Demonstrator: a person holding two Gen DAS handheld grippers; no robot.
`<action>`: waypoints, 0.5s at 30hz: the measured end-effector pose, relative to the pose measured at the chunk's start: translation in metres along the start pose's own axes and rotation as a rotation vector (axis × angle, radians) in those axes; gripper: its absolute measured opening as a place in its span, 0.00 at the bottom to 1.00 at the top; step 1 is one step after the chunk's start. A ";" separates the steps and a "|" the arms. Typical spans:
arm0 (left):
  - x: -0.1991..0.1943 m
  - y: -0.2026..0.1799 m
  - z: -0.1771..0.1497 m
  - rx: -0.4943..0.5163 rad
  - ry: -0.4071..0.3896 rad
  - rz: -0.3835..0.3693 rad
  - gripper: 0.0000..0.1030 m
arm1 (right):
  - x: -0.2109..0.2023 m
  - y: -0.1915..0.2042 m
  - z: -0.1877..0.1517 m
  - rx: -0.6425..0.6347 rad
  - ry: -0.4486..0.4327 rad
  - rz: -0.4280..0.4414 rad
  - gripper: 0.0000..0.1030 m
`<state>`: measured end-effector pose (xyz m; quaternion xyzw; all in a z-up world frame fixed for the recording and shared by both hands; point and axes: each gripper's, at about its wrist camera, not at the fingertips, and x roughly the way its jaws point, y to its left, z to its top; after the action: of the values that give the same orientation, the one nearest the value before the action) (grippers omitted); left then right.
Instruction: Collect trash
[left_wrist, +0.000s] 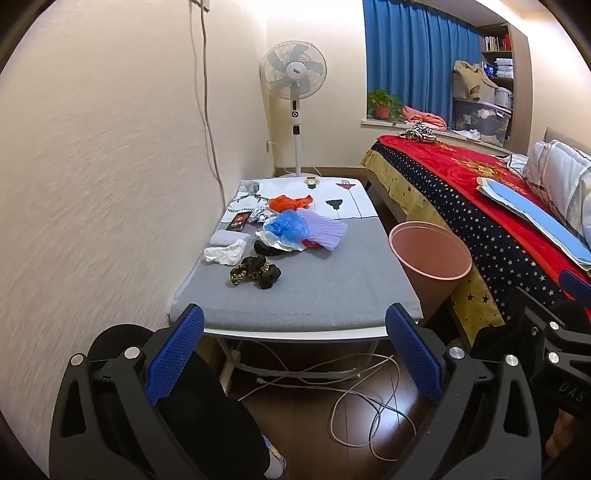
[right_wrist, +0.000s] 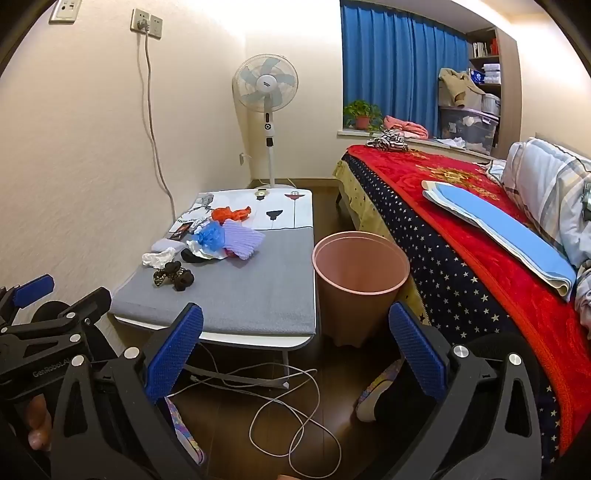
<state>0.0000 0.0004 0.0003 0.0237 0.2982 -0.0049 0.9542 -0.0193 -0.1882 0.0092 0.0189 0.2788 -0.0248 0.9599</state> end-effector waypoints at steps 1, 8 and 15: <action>0.000 0.000 0.000 -0.001 -0.001 0.000 0.93 | 0.000 0.000 0.000 -0.001 -0.001 0.001 0.96; 0.000 0.000 0.000 -0.001 -0.001 -0.002 0.93 | -0.001 0.000 0.000 -0.004 -0.007 0.002 0.96; 0.000 0.001 0.000 -0.001 -0.002 -0.003 0.93 | -0.003 -0.001 0.000 -0.003 -0.006 -0.001 0.96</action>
<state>-0.0002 0.0010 0.0002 0.0227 0.2973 -0.0061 0.9545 -0.0216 -0.1890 0.0106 0.0172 0.2759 -0.0250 0.9607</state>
